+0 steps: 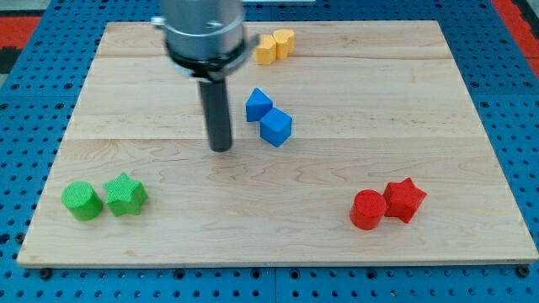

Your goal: Move the blue cube towards the left center of the board

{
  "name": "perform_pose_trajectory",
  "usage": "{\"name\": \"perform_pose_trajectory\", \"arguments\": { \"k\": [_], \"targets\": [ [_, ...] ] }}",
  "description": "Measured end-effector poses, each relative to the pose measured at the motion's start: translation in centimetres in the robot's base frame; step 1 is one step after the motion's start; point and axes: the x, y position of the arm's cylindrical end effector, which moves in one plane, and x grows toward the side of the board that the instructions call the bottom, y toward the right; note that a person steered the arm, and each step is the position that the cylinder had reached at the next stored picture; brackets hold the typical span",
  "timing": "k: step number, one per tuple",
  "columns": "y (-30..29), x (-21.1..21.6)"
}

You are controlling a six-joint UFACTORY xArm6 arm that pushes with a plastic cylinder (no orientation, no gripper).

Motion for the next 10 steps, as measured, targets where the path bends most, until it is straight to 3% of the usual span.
{"name": "perform_pose_trajectory", "arguments": {
  "k": [1, 2, 3, 4, 5, 7, 9, 10],
  "targets": [
    [-10.0, -1.3],
    [-12.3, -5.7],
    [-9.8, -11.5],
    [-3.3, -17.6],
    [-0.8, -15.4],
    [-0.8, -14.9],
    [-4.5, -13.6],
    [-5.8, -9.6]
  ]
}}
